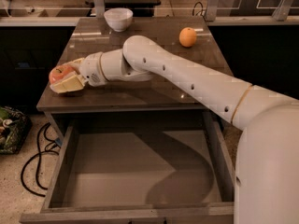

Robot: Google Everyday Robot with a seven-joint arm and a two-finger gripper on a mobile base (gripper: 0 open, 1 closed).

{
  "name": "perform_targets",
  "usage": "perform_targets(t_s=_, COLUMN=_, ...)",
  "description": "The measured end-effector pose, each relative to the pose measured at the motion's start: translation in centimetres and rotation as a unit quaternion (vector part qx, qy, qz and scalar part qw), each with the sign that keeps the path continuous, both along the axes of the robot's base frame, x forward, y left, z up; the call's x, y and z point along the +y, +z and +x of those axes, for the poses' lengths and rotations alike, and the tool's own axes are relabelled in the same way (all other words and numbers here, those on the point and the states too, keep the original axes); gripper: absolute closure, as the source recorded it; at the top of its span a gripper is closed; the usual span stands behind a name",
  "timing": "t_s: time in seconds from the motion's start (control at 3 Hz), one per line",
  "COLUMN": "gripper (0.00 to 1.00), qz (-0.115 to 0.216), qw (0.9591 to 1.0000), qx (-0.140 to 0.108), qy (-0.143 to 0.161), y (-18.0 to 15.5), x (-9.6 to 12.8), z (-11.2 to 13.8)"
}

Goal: Place apple into top drawer

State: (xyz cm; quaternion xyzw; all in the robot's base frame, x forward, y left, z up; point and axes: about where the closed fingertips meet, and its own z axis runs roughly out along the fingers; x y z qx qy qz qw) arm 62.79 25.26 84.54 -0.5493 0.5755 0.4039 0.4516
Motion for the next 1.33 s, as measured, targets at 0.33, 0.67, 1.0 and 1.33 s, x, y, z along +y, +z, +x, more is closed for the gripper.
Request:
perform_targets(t_s=0.33, gripper=0.83, qz=0.000, qw=1.0000, qx=0.000, qy=0.002, y=0.0, x=0.2, z=-0.1)
perform_targets(t_s=0.67, gripper=1.00, qz=0.000, qw=1.0000, qx=0.001, qy=0.004, y=-0.1, x=0.5, z=-0.3)
perform_targets(t_s=1.0, gripper=1.00, qz=0.000, qw=1.0000, qx=0.001, qy=0.005, y=-0.1, x=0.5, z=-0.3)
perform_targets(t_s=1.33, gripper=1.00, qz=0.004, qw=0.9999, qx=-0.008, qy=0.006, y=1.0, x=-0.4, z=-1.0)
